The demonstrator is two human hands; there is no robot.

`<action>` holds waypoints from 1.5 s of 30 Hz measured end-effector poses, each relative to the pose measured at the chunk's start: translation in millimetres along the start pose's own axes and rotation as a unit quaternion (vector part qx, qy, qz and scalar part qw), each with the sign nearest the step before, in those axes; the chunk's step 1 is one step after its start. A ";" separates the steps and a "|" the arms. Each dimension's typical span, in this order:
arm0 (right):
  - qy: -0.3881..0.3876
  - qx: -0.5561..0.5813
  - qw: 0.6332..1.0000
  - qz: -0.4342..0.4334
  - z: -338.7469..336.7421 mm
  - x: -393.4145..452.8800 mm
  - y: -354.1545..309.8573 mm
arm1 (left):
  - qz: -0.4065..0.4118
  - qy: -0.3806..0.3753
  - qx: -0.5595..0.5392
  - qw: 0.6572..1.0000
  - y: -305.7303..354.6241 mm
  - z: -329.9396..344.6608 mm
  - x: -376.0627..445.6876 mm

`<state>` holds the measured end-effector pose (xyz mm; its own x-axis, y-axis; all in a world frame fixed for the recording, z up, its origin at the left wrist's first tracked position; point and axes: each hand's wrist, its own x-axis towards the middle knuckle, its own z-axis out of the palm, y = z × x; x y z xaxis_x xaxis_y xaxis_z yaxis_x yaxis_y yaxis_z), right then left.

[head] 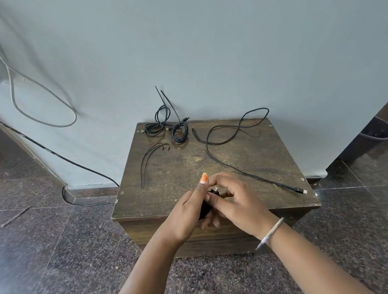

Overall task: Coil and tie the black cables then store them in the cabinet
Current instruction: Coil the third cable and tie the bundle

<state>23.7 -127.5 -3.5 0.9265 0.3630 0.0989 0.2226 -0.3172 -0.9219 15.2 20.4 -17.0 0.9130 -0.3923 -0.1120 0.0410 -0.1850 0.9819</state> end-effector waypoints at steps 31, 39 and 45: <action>0.212 -0.100 0.971 0.042 23.4 16.6 29.5 | -0.042 0.141 0.110 0.983 -4.0 7.3 12.9; 0.150 0.066 0.985 0.057 22.3 27.5 32.1 | -0.069 0.175 0.118 0.975 -12.9 -2.4 17.5; 0.129 0.013 0.988 0.085 29.6 59.9 27.9 | -0.113 0.225 0.016 0.968 -17.3 -16.4 21.1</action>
<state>76.4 -88.7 -34.5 0.9971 0.0699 0.0315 0.0529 -0.3305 -0.9423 40.5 30.1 -33.8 0.9668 0.0912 -0.2385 0.2541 -0.2510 0.9340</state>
